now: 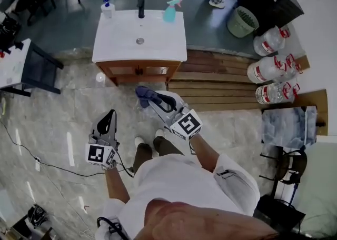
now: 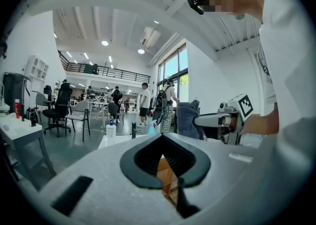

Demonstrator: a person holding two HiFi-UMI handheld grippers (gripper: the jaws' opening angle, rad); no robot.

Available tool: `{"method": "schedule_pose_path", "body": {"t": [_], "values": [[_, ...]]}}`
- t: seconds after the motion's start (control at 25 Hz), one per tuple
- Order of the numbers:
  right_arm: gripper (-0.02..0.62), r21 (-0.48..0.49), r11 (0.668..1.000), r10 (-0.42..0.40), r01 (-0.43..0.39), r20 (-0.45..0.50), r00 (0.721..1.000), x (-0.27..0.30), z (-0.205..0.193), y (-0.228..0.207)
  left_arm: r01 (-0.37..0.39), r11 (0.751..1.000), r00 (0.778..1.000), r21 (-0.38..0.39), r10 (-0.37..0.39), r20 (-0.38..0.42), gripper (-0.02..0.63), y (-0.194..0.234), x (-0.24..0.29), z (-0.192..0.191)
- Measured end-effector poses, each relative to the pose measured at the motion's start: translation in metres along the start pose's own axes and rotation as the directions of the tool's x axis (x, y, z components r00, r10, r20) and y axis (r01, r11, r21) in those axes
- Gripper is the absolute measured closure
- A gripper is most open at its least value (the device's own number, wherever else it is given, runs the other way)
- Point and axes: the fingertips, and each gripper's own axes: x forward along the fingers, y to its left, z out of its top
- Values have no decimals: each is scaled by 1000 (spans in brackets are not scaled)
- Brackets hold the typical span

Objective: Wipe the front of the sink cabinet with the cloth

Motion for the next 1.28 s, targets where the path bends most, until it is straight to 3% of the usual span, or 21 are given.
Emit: {"method": "schedule_pose_path", "body": {"t": [0.28, 0.52, 0.8, 1.04, 1.28], "values": [[508, -33, 999, 26, -26, -6, 1000, 54, -28, -39, -28, 1000, 1000, -8, 28, 0, 607, 19, 31, -26], [508, -28, 1000, 7, -7, -27, 1000, 110, -82, -44, -6, 999, 1000, -54, 6, 0, 607, 49, 42, -79], [508, -49, 998, -36, 34, -31, 999, 187, -159, -33, 14, 992, 1000, -127, -14, 2, 607, 100, 38, -167], [508, -86, 996, -31, 28, -39, 999, 263, -243, -44, -45, 990, 997, -130, 52, 52, 607, 148, 55, -246], [508, -116, 993, -16, 22, 54, 998, 325, -315, -58, -114, 983, 982, -146, 133, 131, 607, 175, 72, -340]]}}
